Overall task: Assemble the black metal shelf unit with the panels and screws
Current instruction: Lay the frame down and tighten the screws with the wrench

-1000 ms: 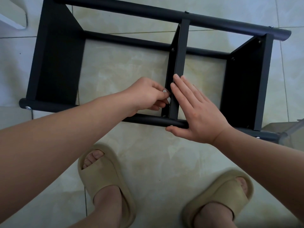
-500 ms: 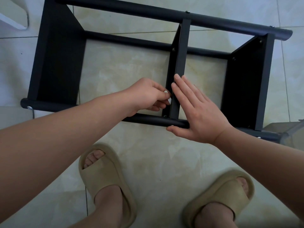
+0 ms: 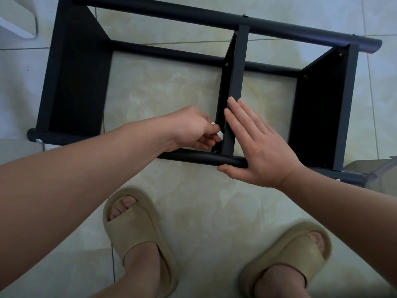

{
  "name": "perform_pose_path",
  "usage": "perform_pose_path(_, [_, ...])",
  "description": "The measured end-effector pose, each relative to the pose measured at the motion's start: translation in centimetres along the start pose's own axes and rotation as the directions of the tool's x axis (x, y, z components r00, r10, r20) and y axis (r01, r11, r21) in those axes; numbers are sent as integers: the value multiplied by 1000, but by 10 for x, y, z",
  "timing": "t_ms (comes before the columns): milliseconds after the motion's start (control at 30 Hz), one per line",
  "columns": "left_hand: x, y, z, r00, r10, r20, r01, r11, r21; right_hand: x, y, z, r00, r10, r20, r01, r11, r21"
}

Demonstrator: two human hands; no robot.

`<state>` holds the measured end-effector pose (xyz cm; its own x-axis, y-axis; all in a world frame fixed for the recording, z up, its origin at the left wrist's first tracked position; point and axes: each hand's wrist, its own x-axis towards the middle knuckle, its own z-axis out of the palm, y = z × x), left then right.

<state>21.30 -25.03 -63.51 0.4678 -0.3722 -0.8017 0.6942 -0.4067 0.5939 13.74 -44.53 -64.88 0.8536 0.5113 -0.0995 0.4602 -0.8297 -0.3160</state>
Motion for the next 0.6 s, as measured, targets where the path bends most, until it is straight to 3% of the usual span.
perform_pose_path(600, [-7,-1,-6,999,42,29,-47,978,203,0,1,1,1000,2,2,-2,1000,-2])
